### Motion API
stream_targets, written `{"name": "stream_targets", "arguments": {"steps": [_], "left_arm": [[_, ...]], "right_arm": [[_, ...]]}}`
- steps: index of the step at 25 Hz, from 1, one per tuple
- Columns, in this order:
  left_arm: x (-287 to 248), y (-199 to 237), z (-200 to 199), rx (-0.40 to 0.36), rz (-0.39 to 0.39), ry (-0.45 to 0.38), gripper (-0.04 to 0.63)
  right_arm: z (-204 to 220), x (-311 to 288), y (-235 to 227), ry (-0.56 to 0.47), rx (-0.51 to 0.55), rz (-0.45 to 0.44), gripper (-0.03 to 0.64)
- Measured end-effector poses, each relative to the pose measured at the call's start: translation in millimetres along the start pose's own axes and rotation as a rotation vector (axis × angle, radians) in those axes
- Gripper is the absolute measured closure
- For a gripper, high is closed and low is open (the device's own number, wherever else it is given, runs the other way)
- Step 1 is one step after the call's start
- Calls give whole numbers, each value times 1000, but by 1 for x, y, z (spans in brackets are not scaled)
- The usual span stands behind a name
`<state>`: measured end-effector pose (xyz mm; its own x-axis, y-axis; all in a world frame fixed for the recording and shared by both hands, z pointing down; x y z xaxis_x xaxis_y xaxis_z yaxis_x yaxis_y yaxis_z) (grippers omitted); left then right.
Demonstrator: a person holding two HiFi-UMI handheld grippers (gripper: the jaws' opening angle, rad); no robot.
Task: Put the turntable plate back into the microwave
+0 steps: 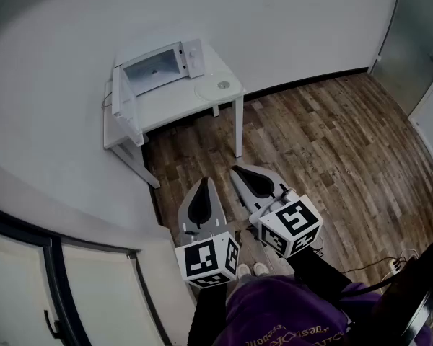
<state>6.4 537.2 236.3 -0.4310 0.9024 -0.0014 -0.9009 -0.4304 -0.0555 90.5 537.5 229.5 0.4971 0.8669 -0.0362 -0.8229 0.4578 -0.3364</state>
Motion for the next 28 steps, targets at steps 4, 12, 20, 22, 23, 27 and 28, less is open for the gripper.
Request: {"name": "stream_targets", "arguments": {"steps": [4, 12, 20, 22, 23, 27, 28], "left_arm": [[5, 4, -6, -5, -21, -42, 592], [-1, 9, 13, 11, -10, 8, 592], [-6, 21, 40, 60, -13, 48, 591], [-15, 25, 46, 52, -17, 70, 591], [-20, 27, 49, 46, -20, 77, 592], [-55, 37, 49, -6, -53, 74, 592], [-67, 42, 47, -21, -68, 71, 591]], "right_arm": [[-1, 1, 1, -25, -11, -15, 606], [13, -7, -2, 18, 20, 15, 606], [36, -16, -12, 62, 22, 46, 606], [39, -26, -19, 66, 12, 48, 606], [40, -32, -23, 66, 7, 46, 606], [29, -56, -51, 47, 15, 32, 606], [23, -62, -61, 36, 21, 36, 606]]}}
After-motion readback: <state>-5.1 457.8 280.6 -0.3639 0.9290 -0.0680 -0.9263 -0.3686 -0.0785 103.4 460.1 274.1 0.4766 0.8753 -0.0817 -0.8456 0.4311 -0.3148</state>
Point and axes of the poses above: the fingertips, and each gripper's own axes: x backward along the fingers, y to its left, z out of its underside, the point moved 3 cm from there along x, backward along the fingers, and after that the axes turned 13 degrees about -x, right-handed, at the moved point
